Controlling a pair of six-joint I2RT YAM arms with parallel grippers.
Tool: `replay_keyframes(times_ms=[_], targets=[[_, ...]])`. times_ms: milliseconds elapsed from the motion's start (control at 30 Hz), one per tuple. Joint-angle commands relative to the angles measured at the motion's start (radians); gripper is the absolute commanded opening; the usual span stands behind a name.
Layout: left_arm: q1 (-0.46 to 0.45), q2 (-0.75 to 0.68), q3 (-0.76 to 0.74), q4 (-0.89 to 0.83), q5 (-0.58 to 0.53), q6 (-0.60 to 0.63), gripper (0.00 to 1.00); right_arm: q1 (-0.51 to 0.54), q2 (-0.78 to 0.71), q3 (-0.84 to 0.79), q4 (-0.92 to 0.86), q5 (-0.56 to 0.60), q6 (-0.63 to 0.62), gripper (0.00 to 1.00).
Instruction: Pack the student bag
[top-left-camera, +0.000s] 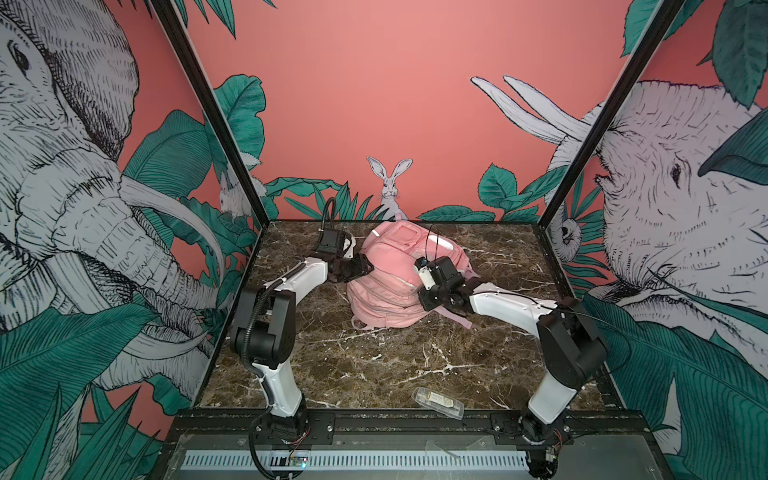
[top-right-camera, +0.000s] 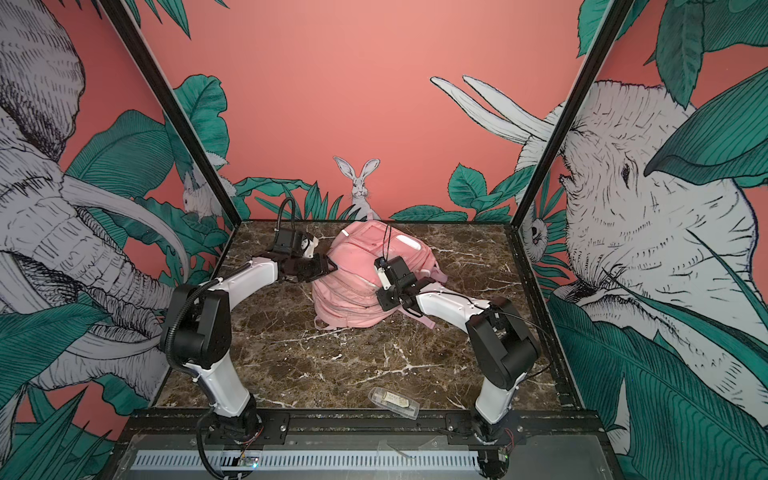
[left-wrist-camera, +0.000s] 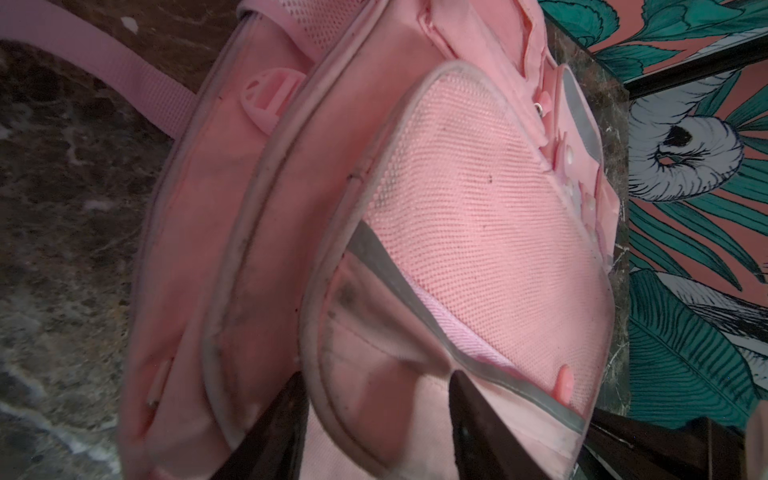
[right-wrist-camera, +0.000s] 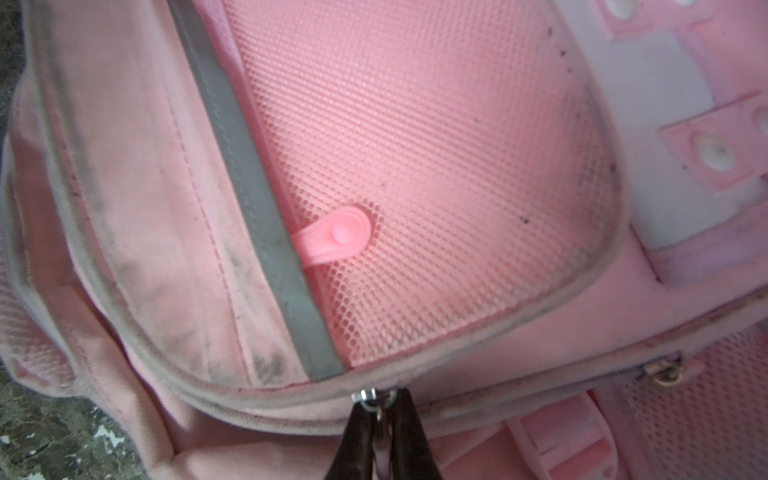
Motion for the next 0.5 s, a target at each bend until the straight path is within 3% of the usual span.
replay_keyframes(times_ms=[0, 467], targets=[[0.006, -0.013, -0.017, 0.006, 0.012, -0.01, 0.56, 0.007, -0.048, -0.019, -0.007, -0.021, 0.01, 0.09], [0.006, -0.013, -0.021, 0.011, 0.018, -0.011, 0.56, 0.007, -0.05, -0.024, -0.025, -0.082, 0.025, 0.06]])
